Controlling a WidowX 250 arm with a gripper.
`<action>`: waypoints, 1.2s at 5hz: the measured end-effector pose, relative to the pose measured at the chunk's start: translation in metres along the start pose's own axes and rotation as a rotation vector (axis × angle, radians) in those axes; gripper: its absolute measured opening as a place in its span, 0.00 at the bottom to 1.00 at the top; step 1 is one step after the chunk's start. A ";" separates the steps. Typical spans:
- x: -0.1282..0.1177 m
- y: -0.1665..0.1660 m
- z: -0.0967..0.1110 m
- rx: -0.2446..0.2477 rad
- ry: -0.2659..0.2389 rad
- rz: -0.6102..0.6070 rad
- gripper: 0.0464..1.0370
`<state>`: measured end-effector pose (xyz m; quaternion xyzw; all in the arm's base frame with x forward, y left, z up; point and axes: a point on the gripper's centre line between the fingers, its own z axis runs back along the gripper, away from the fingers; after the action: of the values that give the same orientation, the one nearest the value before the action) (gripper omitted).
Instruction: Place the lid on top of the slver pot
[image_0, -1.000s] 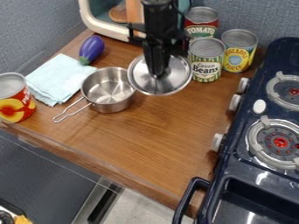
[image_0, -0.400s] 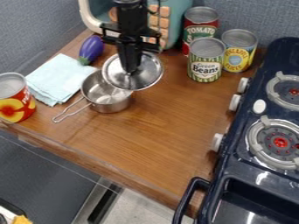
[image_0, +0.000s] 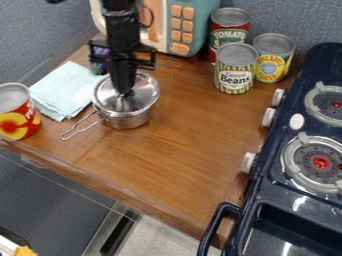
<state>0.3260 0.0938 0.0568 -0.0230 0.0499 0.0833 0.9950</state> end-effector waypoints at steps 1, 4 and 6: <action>-0.003 0.007 -0.004 0.011 0.015 0.025 0.00; -0.004 0.010 -0.016 0.002 0.049 0.030 0.00; 0.002 0.009 -0.017 -0.010 0.034 0.027 0.00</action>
<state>0.3251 0.1018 0.0392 -0.0287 0.0665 0.0964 0.9927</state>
